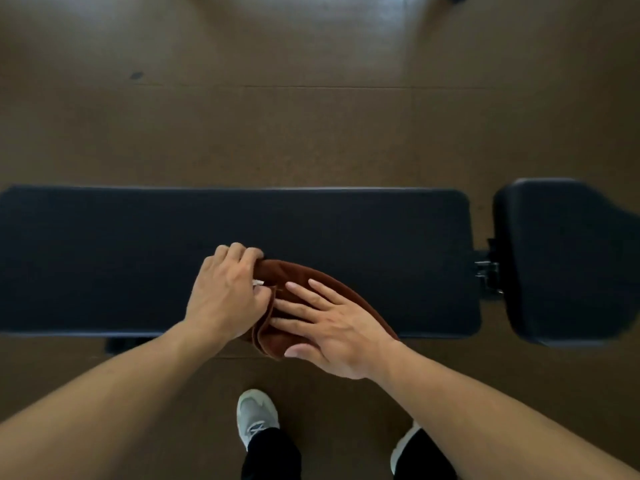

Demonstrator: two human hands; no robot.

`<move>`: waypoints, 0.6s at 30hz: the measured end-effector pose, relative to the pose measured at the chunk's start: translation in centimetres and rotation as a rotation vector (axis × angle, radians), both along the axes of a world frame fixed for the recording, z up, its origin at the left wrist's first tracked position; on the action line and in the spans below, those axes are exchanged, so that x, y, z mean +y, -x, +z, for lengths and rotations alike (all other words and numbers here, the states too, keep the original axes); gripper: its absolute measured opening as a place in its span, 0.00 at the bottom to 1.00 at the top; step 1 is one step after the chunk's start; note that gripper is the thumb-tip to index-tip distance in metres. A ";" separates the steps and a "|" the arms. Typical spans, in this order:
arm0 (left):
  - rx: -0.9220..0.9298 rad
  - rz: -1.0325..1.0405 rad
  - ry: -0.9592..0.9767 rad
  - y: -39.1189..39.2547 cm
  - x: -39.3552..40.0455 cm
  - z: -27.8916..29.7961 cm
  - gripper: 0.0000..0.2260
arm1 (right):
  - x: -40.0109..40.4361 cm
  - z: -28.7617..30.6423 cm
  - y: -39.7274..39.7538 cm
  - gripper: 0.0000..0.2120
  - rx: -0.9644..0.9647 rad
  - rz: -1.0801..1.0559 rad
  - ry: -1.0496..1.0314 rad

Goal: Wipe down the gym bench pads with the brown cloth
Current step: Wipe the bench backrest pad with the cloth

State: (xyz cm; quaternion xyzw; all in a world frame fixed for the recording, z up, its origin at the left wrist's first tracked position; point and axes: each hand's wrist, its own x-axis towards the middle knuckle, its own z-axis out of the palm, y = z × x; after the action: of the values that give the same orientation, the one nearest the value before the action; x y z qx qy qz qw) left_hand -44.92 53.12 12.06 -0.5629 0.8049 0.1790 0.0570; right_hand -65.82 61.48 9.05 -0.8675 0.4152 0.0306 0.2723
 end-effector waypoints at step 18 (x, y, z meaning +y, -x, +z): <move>0.216 -0.141 -0.085 27.7 7.7 2.8 0.11 | 16.9 1.4 18.9 0.17 -0.571 -1.496 0.092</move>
State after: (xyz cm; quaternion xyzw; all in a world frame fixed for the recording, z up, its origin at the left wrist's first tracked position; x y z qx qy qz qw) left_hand -72.62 60.87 14.81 -0.4795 0.8356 0.2679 0.0060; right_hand -84.75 78.42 10.40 -0.3437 0.8020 -0.4001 0.2804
